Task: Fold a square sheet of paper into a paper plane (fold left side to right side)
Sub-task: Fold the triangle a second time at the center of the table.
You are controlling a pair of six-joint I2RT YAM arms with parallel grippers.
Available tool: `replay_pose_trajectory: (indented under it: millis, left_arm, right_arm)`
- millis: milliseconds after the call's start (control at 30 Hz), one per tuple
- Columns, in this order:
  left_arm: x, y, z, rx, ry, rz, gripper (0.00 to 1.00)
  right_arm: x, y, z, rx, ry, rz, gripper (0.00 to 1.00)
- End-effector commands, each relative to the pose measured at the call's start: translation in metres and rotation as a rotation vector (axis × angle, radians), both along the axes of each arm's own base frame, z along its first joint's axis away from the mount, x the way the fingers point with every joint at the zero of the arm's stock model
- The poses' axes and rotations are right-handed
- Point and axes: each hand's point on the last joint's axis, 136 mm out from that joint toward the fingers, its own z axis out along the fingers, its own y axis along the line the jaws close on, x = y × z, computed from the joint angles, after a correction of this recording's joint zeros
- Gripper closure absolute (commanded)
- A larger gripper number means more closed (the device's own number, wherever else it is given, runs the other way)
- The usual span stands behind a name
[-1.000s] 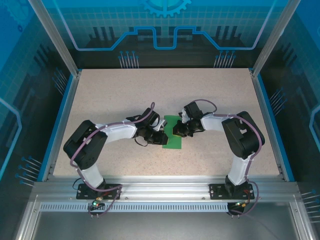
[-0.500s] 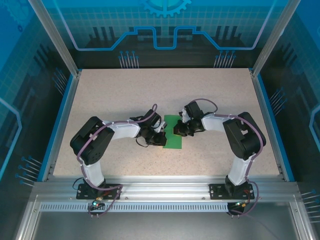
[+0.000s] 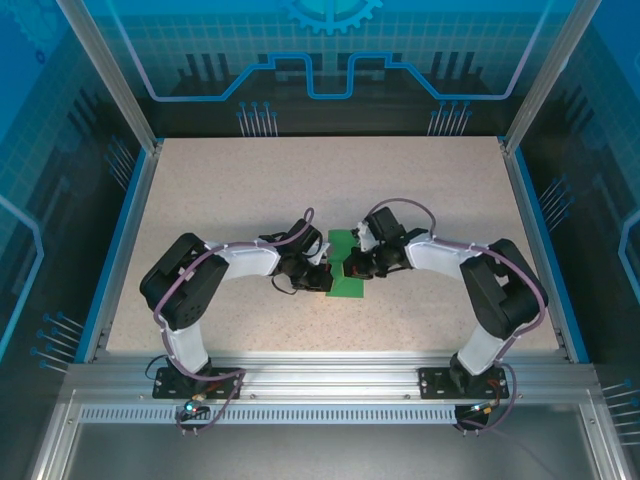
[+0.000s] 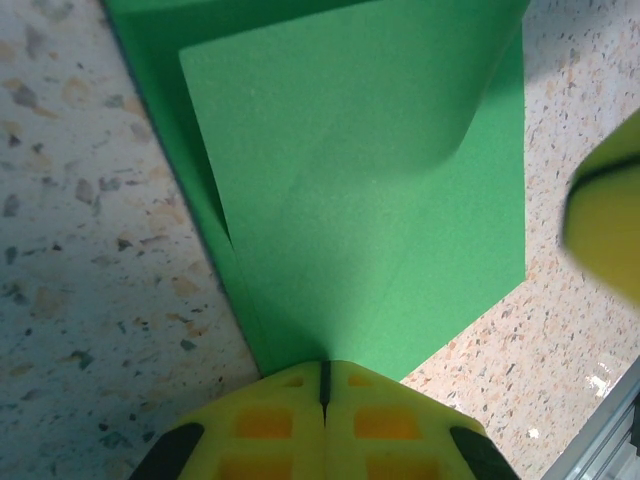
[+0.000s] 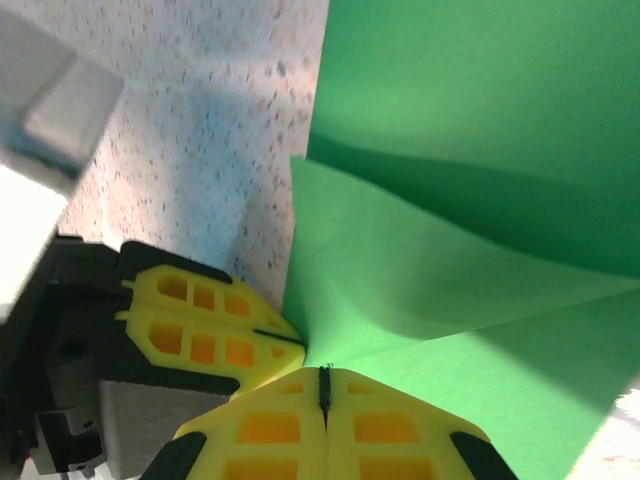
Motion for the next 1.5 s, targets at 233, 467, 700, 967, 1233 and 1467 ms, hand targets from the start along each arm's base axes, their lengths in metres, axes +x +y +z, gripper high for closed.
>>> replay_pose_trajectory:
  millis: [233, 467, 700, 967, 1233, 1467]
  left_arm:
    - [-0.01, 0.015, -0.024, 0.109, 0.018, 0.002, 1.0]
    - [-0.01, 0.014, -0.024, 0.109, 0.017, 0.001, 1.0]
    - [-0.01, 0.014, -0.025, 0.11, 0.019, 0.0, 1.0]
    - [-0.011, 0.014, -0.026, 0.115, 0.024, 0.0, 1.0]
    - [-0.012, 0.017, -0.028, 0.131, 0.029, 0.004, 1.0]
    - [-0.015, 0.02, -0.032, 0.146, 0.038, 0.005, 1.0]
  right_arm:
    - [-0.011, 0.015, -0.015, -0.007, 0.058, 0.066, 1.0]
    - [-0.011, 0.017, -0.015, -0.005, 0.057, 0.069, 1.0]
    - [-0.009, 0.022, -0.018, -0.002, 0.068, 0.077, 1.0]
    - [-0.013, 0.021, -0.031, -0.037, 0.108, 0.084, 1.0]
    - [-0.019, 0.011, -0.047, -0.097, 0.156, 0.081, 0.99]
    - [-0.015, -0.001, -0.054, -0.16, 0.158, 0.081, 0.99]
